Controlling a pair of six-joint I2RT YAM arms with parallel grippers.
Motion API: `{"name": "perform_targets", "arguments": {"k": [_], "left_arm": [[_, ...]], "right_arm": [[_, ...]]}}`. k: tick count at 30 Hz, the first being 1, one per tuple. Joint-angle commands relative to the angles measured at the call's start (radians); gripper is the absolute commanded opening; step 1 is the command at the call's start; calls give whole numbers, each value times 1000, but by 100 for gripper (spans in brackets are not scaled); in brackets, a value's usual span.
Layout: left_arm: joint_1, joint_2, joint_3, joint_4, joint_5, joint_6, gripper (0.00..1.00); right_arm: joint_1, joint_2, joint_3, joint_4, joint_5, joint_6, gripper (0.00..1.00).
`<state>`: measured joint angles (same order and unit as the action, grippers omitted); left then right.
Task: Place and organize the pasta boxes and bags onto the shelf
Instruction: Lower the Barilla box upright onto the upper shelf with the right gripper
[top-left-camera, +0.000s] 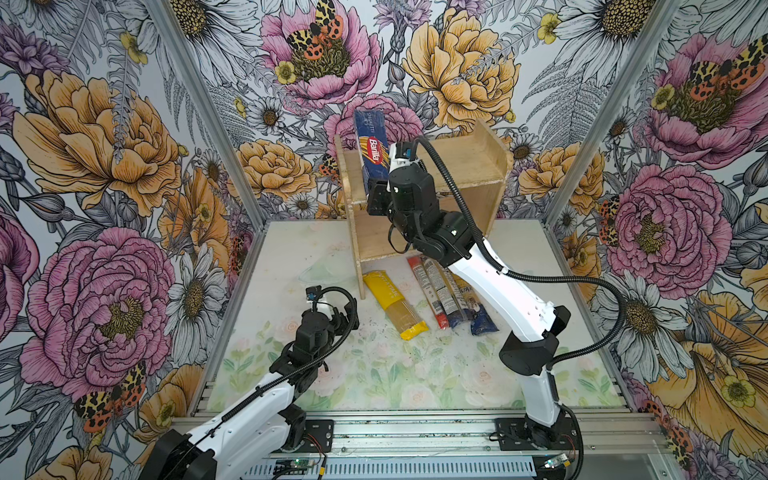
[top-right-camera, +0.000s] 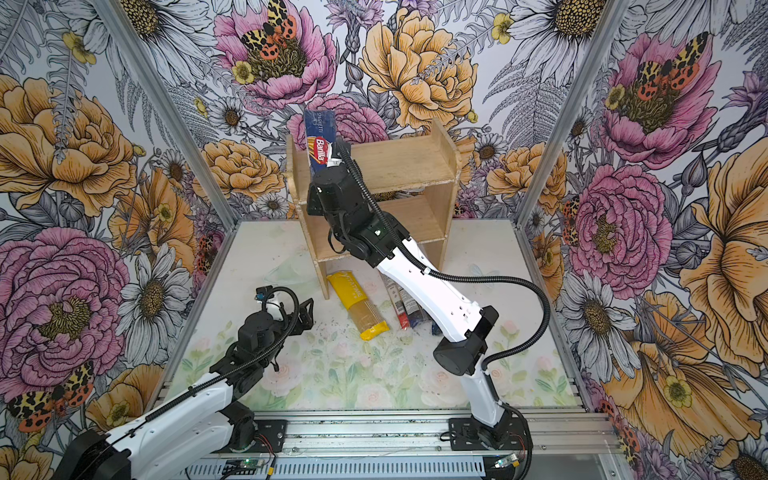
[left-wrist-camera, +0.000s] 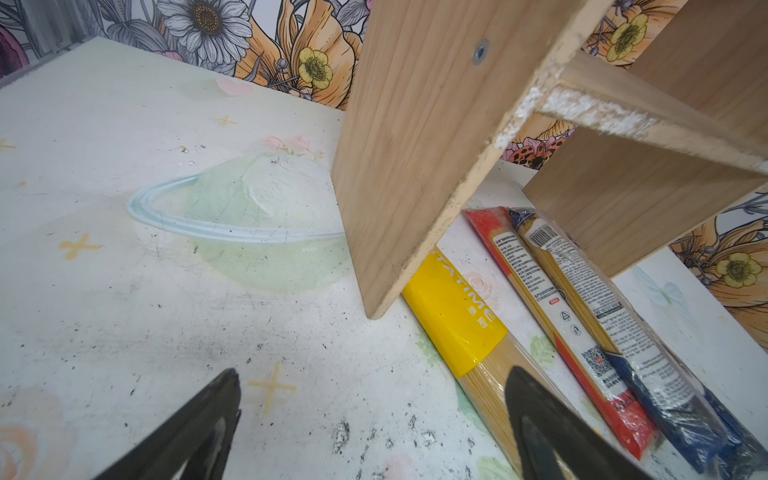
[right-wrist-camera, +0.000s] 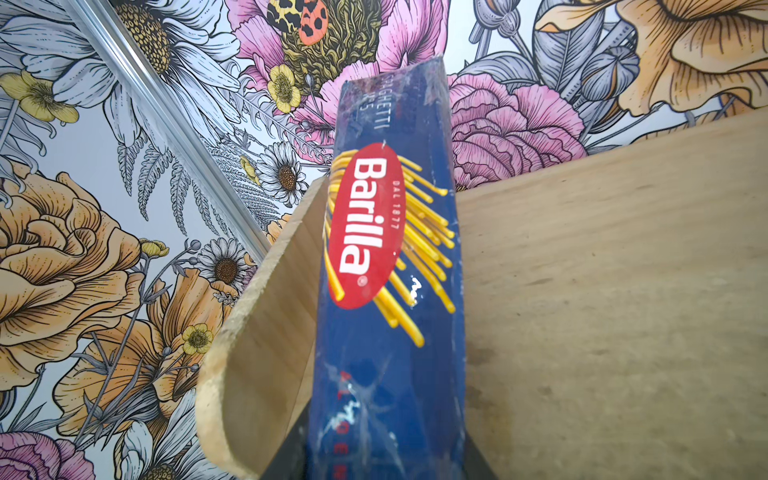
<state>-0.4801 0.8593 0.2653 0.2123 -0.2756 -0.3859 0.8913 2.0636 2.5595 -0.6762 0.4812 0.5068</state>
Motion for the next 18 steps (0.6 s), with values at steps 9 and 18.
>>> {"name": "perform_targets", "arguments": {"k": [9, 18], "left_arm": [[9, -22, 2, -3, 12, 16, 99], [10, -34, 0, -10, 10, 16, 99]], "right_arm": [[0, -40, -25, 113, 6, -4, 45], [-8, -49, -56, 113, -10, 3, 46]]}}
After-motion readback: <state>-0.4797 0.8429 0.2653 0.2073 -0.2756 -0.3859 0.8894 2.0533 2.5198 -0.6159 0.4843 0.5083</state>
